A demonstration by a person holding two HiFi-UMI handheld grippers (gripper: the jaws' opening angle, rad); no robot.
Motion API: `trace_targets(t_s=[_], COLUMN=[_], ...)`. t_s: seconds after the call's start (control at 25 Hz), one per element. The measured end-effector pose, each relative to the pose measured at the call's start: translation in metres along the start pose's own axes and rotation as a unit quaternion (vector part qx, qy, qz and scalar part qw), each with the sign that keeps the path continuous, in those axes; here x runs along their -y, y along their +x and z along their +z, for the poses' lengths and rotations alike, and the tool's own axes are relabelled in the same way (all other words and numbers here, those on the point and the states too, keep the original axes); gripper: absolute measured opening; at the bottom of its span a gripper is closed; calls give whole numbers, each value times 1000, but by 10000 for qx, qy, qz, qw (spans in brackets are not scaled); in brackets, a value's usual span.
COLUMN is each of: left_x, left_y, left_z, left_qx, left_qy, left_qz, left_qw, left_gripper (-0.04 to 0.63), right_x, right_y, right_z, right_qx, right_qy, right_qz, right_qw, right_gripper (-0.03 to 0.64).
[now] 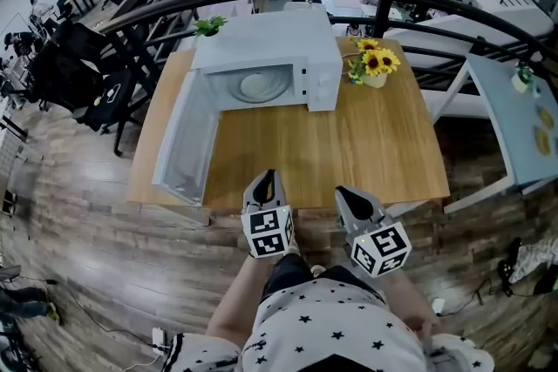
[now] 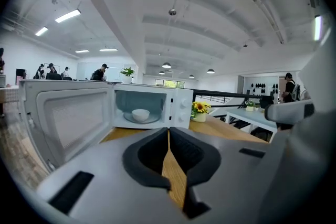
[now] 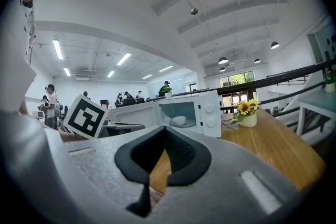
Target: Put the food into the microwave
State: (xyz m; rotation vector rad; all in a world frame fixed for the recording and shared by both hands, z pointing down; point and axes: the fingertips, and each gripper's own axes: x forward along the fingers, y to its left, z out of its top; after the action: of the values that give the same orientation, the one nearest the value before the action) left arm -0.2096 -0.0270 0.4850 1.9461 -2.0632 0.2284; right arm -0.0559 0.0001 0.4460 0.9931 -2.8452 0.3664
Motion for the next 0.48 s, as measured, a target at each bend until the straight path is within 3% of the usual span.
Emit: trace_targets(t_s=[0.48], left_x=[31], left_y=[-59], left_z=[-7], left_qx=[84], left_qy=[-183], left_qz=[-345], left_qw=[9992], left_gripper=[8], right_x=[-13], right_y=[-34], right_z=[-5], right_qx=[149], right_qy=[-26], right_qz=[13], right_qw=[9999], right_gripper=[5])
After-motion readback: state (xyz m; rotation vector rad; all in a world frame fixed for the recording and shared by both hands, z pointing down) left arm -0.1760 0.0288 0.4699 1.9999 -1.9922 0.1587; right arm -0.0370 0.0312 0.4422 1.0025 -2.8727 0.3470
